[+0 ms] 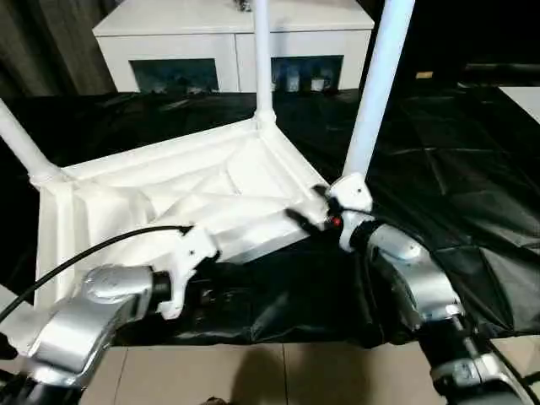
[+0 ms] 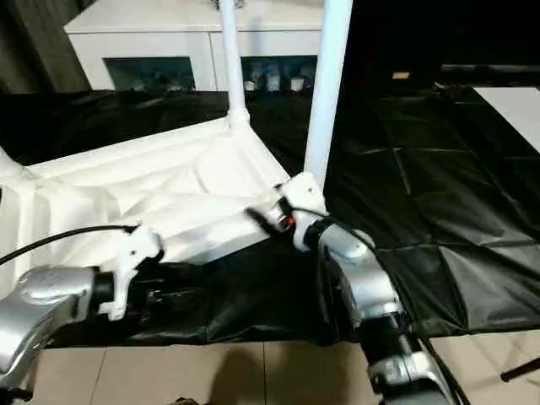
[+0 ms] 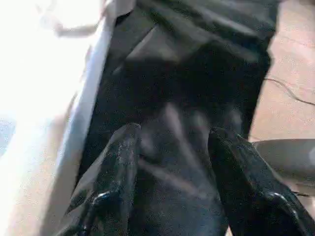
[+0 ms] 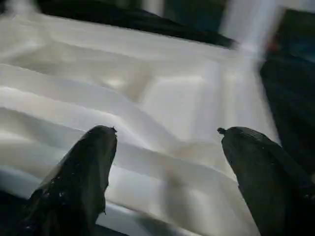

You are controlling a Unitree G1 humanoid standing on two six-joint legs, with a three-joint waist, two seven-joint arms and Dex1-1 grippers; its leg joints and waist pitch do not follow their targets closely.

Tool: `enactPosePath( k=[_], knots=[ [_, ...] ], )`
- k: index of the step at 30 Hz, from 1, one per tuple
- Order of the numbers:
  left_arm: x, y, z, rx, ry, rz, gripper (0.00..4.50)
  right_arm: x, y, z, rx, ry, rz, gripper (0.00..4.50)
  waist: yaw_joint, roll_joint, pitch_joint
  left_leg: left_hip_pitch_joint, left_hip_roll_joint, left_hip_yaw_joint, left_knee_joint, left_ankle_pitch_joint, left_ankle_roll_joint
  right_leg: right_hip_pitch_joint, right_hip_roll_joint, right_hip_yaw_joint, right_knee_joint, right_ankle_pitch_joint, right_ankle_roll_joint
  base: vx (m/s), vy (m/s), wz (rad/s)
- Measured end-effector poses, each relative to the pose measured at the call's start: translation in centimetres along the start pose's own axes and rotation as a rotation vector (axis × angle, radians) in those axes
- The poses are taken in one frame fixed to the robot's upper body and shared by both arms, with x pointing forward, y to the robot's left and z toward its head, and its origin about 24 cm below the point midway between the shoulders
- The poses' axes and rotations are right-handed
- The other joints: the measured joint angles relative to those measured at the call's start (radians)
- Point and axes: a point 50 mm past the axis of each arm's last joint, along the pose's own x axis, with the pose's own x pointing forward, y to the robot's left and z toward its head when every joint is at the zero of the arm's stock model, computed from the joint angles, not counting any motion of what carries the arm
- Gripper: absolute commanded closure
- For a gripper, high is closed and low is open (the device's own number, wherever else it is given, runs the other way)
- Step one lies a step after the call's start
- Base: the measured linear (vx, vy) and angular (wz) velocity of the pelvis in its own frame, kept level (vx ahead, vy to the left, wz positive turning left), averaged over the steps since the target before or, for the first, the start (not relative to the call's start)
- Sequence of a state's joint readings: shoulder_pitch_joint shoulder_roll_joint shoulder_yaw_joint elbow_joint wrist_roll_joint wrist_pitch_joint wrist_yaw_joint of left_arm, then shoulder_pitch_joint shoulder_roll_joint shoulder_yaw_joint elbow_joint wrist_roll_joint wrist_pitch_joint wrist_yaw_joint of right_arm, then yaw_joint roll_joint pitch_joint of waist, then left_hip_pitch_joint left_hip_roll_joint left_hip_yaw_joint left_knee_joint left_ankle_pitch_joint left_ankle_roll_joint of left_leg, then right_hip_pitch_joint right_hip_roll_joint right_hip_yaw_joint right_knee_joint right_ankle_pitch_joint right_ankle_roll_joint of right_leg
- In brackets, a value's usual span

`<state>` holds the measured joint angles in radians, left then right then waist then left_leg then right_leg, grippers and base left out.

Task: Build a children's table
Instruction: Rotate leg to tighten, then rotate table base

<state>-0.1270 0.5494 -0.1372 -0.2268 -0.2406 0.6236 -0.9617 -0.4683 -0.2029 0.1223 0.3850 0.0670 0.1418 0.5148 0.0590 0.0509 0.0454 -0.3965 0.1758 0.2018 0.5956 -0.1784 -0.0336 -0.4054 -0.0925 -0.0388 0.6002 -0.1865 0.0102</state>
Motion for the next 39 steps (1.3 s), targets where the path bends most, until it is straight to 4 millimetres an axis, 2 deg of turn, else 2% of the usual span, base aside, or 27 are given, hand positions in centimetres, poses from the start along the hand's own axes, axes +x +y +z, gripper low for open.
enactPosePath(
  k=[2,3,7,8,12,14,16,20,23,28,34,38,39],
  knots=[
    [-0.4,0.2,-0.4,-0.019,-0.001,0.042,1.66,0.1,-0.3,-0.3,0.003,0.015,-0.032,0.7,-0.001,-0.001,0.001,0.0,0.0,0.0,0.0,0.0,0.0,0.0,0.0,-0.001,0.0,0.0,0.0,0.0,0.0,0.0],
    [-0.8,0.2,-0.7,-0.037,-0.014,0.086,1.46,0.2,-0.7,-0.4,-0.004,0.027,-0.059,0.7,-0.004,-0.001,0.001,0.0,0.0,0.0,0.0,0.0,0.0,0.0,0.0,0.0,0.0,0.0,0.0,0.0,0.0,0.0],
    [-2.3,0.5,-1.7,-0.087,-0.043,0.188,1.22,0.1,-2.9,-0.9,-0.023,0.066,-0.155,0.7,0.001,-0.003,0.001,0.001,0.0,0.0,0.001,0.001,-0.001,0.002,0.0,0.0,0.001,0.0,0.0,0.0,0.0,0.0],
    [-2.9,0.5,-2.0,-0.101,-0.054,0.209,0.95,-0.1,-3.9,-1.0,-0.029,0.078,-0.189,0.7,0.005,-0.003,0.001,0.001,0.0,-0.001,0.001,0.001,0.0,0.003,0.0,0.0,0.0,0.0,0.0,0.0,0.0,0.0],
    [-3.2,-0.1,-2.1,-0.102,-0.069,0.194,0.76,-0.2,-6.0,-1.2,-0.02,0.105,-0.288,0.7,0.015,-0.003,0.001,0.0,0.0,0.0,0.003,0.001,0.0,0.005,0.0,0.001,0.001,0.0,0.0,0.0,0.0,0.0],
    [-3.2,-0.6,-1.6,-0.094,-0.091,0.168,0.43,-0.7,-7.6,-1.4,-0.008,0.133,-0.358,0.7,0.025,-0.003,0.001,0.0,0.0,0.0,0.004,0.001,0.0,0.007,-0.001,0.002,0.002,0.0,0.0,0.0,0.0,0.0],
    [-3.3,-0.8,-1.5,-0.093,-0.094,0.161,0.38,-1.3,-9.0,-1.4,0.0,0.147,-0.43,0.7,0.032,-0.002,0.002,-0.001,0.0,0.001,0.005,0.001,0.0,0.008,-0.001,0.002,0.002,0.0,0.0,0.0,0.0,0.0],
    [-3.0,-1.3,-1.2,-0.1,-0.112,0.128,0.04,-2.1,-10.5,-1.4,0.01,0.16,-0.506,0.7,0.027,-0.003,0.001,-0.002,0.0,0.001,0.006,0.002,0.002,0.007,-0.001,0.003,0.003,0.0,0.0,0.0,0.0,0.0],
    [-3.0,-1.4,-1.1,-0.101,-0.122,0.122,0.04,-2.3,-11.0,-1.4,0.006,0.166,-0.523,0.7,0.021,-0.003,0.002,-0.004,0.001,0.001,0.007,0.004,0.002,0.003,-0.001,0.003,0.007,-0.002,0.002,0.0,0.0,0.0],
    [-3.6,-1.4,-1.3,-0.126,-0.141,0.146,0.04,-2.7,-11.8,-1.5,0.007,0.17,-0.554,0.7,0.023,-0.003,0.002,-0.004,0.002,0.001,0.008,0.004,0.002,0.002,0.0,0.002,0.01,-0.002,0.004,0.0,0.0,0.0],
    [-6.3,-1.0,-1.8,-0.174,-0.181,0.169,0.04,-2.0,-11.1,-0.7,-0.004,0.106,-0.466,0.7,0.002,-0.006,0.002,-0.004,0.003,0.0,0.009,0.004,0.002,0.002,0.0,0.001,0.012,-0.002,0.004,0.0,0.0,0.0],
    [-9.9,-0.8,-2.7,-0.253,-0.179,0.183,0.04,-0.9,-9.9,0.0,-0.013,0.032,-0.372,0.7,-0.022,-0.006,0.002,-0.003,0.006,0.0,0.01,0.004,0.002,0.001,0.002,-0.001,0.013,-0.002,0.003,0.0,0.0,0.0],
    [-10.5,-0.7,-2.9,-0.266,-0.174,0.198,0.04,-0.8,-9.8,0.0,-0.015,0.022,-0.36,0.7,-0.022,-0.006,0.002,-0.003,0.006,0.0,0.01,0.004,0.002,0.0,0.002,-0.001,0.013,-0.002,0.003,0.0,0.0,0.0]
  ],
)
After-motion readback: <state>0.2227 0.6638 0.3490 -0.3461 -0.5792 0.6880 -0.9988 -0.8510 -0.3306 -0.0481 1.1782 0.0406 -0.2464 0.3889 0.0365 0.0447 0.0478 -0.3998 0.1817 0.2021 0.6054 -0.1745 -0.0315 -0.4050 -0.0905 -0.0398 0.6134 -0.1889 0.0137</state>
